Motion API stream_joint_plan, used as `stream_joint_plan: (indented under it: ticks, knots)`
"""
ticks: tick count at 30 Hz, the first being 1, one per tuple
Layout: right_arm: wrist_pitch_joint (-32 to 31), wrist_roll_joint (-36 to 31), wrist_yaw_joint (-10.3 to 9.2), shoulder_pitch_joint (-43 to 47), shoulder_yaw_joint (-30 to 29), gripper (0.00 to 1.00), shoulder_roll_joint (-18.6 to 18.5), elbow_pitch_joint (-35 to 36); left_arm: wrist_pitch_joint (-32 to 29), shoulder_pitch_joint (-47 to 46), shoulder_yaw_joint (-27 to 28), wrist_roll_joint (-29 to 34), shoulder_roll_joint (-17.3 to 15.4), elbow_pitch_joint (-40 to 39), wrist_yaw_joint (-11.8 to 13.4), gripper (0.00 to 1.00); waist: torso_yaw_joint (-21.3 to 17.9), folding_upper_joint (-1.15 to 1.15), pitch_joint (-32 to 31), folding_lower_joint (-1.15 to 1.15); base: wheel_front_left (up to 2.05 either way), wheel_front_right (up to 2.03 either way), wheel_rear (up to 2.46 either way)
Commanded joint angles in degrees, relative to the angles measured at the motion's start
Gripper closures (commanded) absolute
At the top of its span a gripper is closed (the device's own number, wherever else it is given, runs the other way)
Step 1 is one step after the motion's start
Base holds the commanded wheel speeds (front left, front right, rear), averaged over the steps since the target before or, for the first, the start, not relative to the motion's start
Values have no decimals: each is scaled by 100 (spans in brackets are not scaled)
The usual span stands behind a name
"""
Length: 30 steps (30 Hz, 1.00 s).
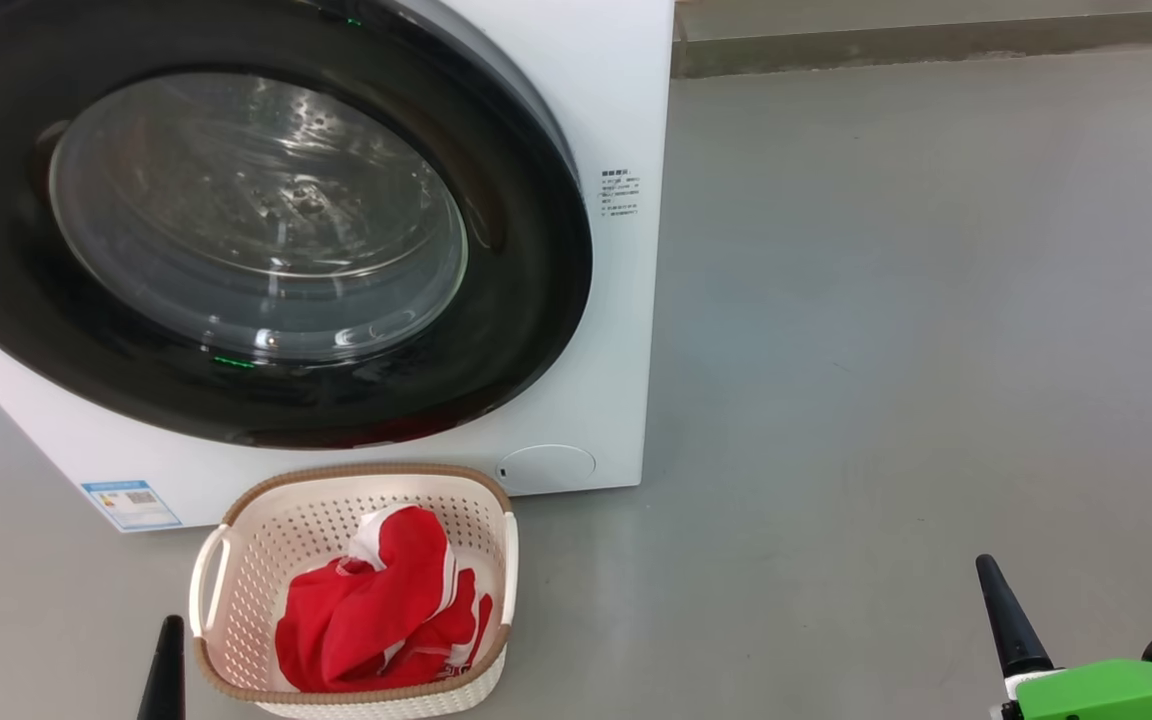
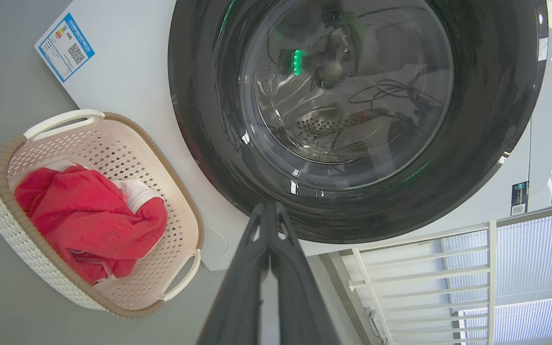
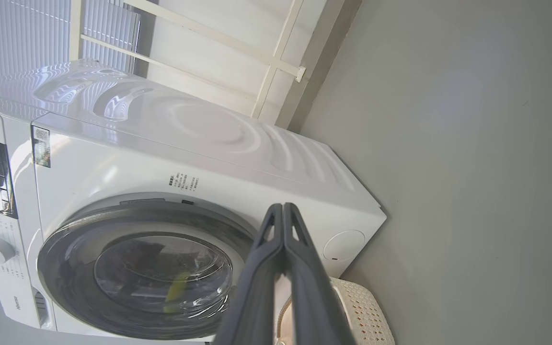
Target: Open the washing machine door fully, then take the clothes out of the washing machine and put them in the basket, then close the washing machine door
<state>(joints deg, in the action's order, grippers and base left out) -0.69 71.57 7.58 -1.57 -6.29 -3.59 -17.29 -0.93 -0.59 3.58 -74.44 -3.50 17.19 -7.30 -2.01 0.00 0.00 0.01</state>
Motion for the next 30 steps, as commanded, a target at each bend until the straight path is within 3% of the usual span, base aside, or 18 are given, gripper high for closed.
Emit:
stream_joint_plan:
  ticks: [1, 30]
  knots:
    - [-46, 139, -5, -312, 76, 100, -17, 175, -33, -279, 170, -109, -57, -166, -14, 100, 7, 0, 1, 0, 0, 0, 0]
    - [-535, 1887, -8, -448, -17, 100, 63, 313, -511, -535, 285, -1624, 52, -302, -18, 100, 183, 0, 16, 0, 0, 0, 0]
